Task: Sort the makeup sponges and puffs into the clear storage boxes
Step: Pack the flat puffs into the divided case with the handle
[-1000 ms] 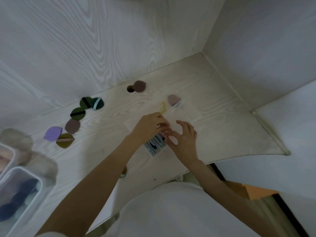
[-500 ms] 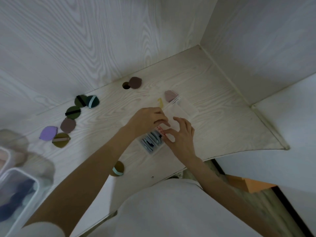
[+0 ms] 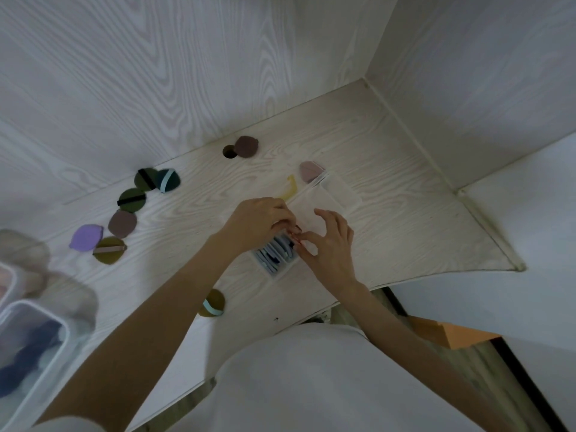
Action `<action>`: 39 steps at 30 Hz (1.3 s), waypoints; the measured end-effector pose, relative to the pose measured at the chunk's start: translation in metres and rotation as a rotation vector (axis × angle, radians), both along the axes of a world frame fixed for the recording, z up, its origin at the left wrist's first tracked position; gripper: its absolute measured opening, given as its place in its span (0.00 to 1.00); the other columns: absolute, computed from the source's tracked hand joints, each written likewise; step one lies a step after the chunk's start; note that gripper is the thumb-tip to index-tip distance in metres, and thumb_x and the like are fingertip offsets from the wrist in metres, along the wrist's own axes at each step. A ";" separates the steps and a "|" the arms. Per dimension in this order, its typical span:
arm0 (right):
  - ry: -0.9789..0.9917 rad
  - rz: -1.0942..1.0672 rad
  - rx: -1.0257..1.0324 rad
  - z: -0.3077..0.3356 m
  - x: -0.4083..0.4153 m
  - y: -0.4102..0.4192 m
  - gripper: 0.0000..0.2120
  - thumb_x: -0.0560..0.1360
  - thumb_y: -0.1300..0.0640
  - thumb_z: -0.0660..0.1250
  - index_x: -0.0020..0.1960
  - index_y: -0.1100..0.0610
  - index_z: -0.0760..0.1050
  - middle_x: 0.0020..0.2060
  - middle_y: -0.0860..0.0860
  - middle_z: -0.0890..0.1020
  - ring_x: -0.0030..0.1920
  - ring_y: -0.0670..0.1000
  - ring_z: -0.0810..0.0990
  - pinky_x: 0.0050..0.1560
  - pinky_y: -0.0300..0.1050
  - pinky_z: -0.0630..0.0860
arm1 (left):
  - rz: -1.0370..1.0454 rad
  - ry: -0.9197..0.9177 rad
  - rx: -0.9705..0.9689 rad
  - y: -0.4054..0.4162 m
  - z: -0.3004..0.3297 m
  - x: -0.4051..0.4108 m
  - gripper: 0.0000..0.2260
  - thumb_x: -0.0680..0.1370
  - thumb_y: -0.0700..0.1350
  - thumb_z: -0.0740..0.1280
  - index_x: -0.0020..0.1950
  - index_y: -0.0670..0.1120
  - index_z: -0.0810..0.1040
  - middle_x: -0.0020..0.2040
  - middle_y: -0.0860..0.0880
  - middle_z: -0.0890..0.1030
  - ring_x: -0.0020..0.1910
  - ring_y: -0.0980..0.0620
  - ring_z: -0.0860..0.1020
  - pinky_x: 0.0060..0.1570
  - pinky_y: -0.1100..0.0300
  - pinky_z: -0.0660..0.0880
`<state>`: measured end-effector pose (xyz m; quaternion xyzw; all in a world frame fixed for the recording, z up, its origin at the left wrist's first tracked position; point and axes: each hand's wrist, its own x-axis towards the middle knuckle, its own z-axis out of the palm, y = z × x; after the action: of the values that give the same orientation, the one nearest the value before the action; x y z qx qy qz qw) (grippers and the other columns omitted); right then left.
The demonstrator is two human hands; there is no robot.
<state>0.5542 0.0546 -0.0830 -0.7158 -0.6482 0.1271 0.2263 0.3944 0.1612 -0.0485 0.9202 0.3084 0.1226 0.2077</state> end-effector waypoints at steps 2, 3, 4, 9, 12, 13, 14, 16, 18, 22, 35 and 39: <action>-0.001 0.004 -0.002 0.000 0.000 -0.001 0.07 0.67 0.52 0.73 0.45 0.51 0.82 0.63 0.58 0.73 0.65 0.58 0.64 0.61 0.56 0.63 | 0.011 0.019 -0.034 0.003 0.002 0.003 0.06 0.75 0.45 0.67 0.47 0.49 0.83 0.45 0.50 0.81 0.41 0.50 0.79 0.34 0.60 0.71; -0.003 0.006 -0.003 0.000 0.000 -0.001 0.09 0.67 0.52 0.74 0.46 0.51 0.82 0.63 0.58 0.73 0.65 0.58 0.64 0.61 0.56 0.64 | 0.015 0.035 -0.059 0.004 0.003 0.007 0.06 0.76 0.45 0.66 0.48 0.48 0.83 0.46 0.49 0.81 0.42 0.50 0.79 0.36 0.59 0.71; -0.005 0.007 -0.004 0.001 0.000 -0.001 0.10 0.67 0.52 0.74 0.47 0.51 0.82 0.63 0.58 0.73 0.65 0.58 0.64 0.61 0.56 0.64 | 0.013 0.058 -0.083 0.005 0.003 0.011 0.07 0.76 0.45 0.66 0.49 0.48 0.83 0.48 0.49 0.81 0.43 0.50 0.79 0.38 0.59 0.70; -0.030 -0.002 -0.020 0.003 -0.001 -0.001 0.11 0.67 0.53 0.74 0.49 0.51 0.81 0.64 0.57 0.73 0.66 0.58 0.65 0.62 0.56 0.65 | -0.037 0.136 -0.135 -0.003 -0.004 0.031 0.07 0.76 0.41 0.66 0.53 0.43 0.79 0.55 0.46 0.77 0.42 0.46 0.79 0.40 0.56 0.72; -0.028 -0.001 -0.015 0.002 -0.002 -0.001 0.09 0.68 0.52 0.74 0.48 0.50 0.82 0.64 0.57 0.73 0.66 0.58 0.65 0.62 0.55 0.64 | -0.048 0.125 -0.091 -0.005 -0.003 0.029 0.06 0.75 0.39 0.65 0.50 0.42 0.80 0.51 0.45 0.79 0.40 0.46 0.79 0.36 0.56 0.72; -0.025 -0.001 -0.013 0.002 -0.002 -0.001 0.09 0.68 0.52 0.74 0.48 0.50 0.82 0.64 0.57 0.73 0.65 0.58 0.65 0.61 0.55 0.64 | -0.061 0.113 -0.062 -0.004 -0.002 0.027 0.06 0.75 0.38 0.66 0.48 0.42 0.81 0.50 0.45 0.80 0.39 0.46 0.79 0.35 0.58 0.69; -0.022 -0.001 -0.013 0.001 -0.002 0.000 0.08 0.68 0.52 0.74 0.47 0.50 0.82 0.64 0.57 0.73 0.65 0.58 0.66 0.61 0.55 0.64 | -0.075 0.104 -0.038 -0.004 -0.003 0.025 0.05 0.74 0.37 0.67 0.46 0.41 0.82 0.48 0.46 0.81 0.38 0.46 0.80 0.34 0.60 0.68; -0.017 -0.003 -0.019 0.001 -0.002 -0.001 0.07 0.68 0.52 0.74 0.45 0.51 0.82 0.64 0.57 0.73 0.65 0.58 0.66 0.61 0.54 0.64 | -0.090 0.126 -0.033 -0.006 -0.008 0.021 0.06 0.73 0.35 0.67 0.46 0.41 0.82 0.48 0.46 0.81 0.40 0.46 0.80 0.34 0.59 0.71; -0.015 0.001 -0.032 0.001 -0.001 -0.002 0.07 0.68 0.52 0.74 0.44 0.51 0.82 0.64 0.57 0.73 0.65 0.58 0.65 0.61 0.55 0.64 | -0.088 0.149 -0.050 -0.009 -0.014 0.019 0.07 0.72 0.34 0.67 0.48 0.40 0.82 0.47 0.44 0.81 0.43 0.44 0.80 0.38 0.55 0.75; 0.004 0.012 0.013 0.004 0.005 -0.001 0.08 0.70 0.48 0.70 0.45 0.51 0.81 0.64 0.56 0.73 0.66 0.56 0.65 0.62 0.52 0.61 | -0.094 0.092 0.000 -0.015 -0.016 0.018 0.06 0.70 0.34 0.69 0.45 0.41 0.80 0.41 0.43 0.81 0.39 0.44 0.79 0.39 0.54 0.77; 0.168 -0.078 -0.059 0.033 0.064 0.072 0.12 0.76 0.60 0.65 0.59 0.59 0.76 0.54 0.54 0.79 0.49 0.50 0.79 0.49 0.37 0.70 | 0.110 0.212 0.057 -0.028 -0.017 0.001 0.25 0.72 0.62 0.53 0.50 0.47 0.80 0.52 0.48 0.80 0.49 0.46 0.78 0.52 0.53 0.71; 0.305 -0.043 -0.005 0.029 0.061 0.094 0.10 0.75 0.65 0.64 0.55 0.62 0.78 0.50 0.57 0.80 0.44 0.49 0.79 0.47 0.42 0.77 | 0.276 0.249 0.070 -0.032 -0.019 -0.016 0.24 0.72 0.62 0.54 0.49 0.47 0.80 0.50 0.47 0.81 0.48 0.46 0.79 0.53 0.52 0.71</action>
<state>0.6156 0.1490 -0.0535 -0.7025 -0.5906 0.2309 0.3231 0.3780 0.1287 -0.0670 0.8839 0.4504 0.0458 0.1173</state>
